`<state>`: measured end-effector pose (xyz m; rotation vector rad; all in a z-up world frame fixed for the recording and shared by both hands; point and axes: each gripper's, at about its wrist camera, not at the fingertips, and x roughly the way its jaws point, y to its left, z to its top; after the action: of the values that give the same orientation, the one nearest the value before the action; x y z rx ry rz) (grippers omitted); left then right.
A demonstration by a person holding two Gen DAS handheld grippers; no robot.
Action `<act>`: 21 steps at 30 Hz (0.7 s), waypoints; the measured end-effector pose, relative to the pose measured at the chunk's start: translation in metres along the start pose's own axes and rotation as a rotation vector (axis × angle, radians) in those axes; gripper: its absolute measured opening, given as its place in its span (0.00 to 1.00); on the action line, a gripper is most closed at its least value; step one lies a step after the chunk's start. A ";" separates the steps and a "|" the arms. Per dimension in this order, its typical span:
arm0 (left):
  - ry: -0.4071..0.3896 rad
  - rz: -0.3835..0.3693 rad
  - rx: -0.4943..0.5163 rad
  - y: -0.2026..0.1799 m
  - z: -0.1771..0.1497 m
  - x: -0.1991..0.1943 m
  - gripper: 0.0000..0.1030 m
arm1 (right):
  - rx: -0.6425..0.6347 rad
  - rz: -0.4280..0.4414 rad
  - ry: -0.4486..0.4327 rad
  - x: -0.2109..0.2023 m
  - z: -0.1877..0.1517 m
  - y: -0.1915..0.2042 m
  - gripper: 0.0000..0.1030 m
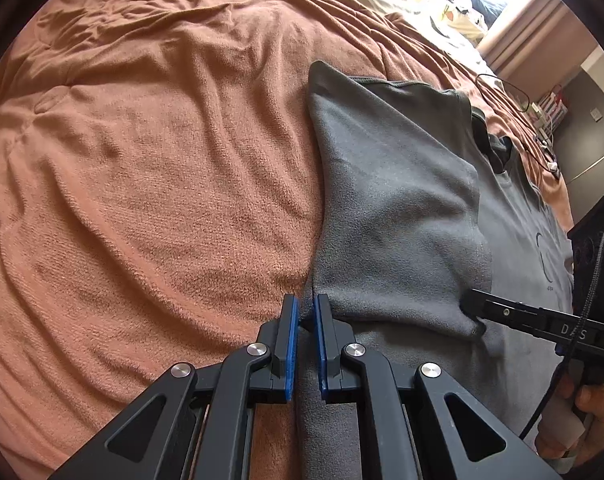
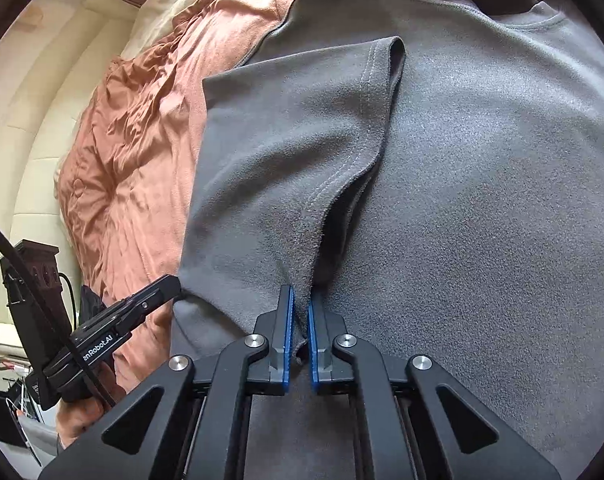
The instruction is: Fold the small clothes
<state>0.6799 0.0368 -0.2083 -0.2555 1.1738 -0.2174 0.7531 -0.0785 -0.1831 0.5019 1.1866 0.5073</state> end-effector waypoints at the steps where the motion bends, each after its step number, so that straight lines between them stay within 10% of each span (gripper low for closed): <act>1: -0.002 -0.001 -0.002 0.000 -0.001 -0.001 0.08 | -0.006 0.001 -0.002 -0.004 -0.002 0.004 0.02; 9: -0.015 0.024 -0.003 -0.002 -0.004 -0.015 0.08 | 0.031 -0.025 0.024 -0.018 -0.013 0.004 0.07; 14: -0.052 0.009 0.003 -0.007 0.001 -0.032 0.08 | 0.027 -0.055 -0.036 -0.038 -0.009 0.003 0.53; 21: -0.072 -0.048 0.028 -0.024 0.007 -0.028 0.08 | -0.052 -0.006 -0.125 -0.052 -0.009 0.019 0.49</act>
<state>0.6755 0.0227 -0.1738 -0.2654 1.0937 -0.2645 0.7271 -0.0944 -0.1359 0.4788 1.0529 0.4932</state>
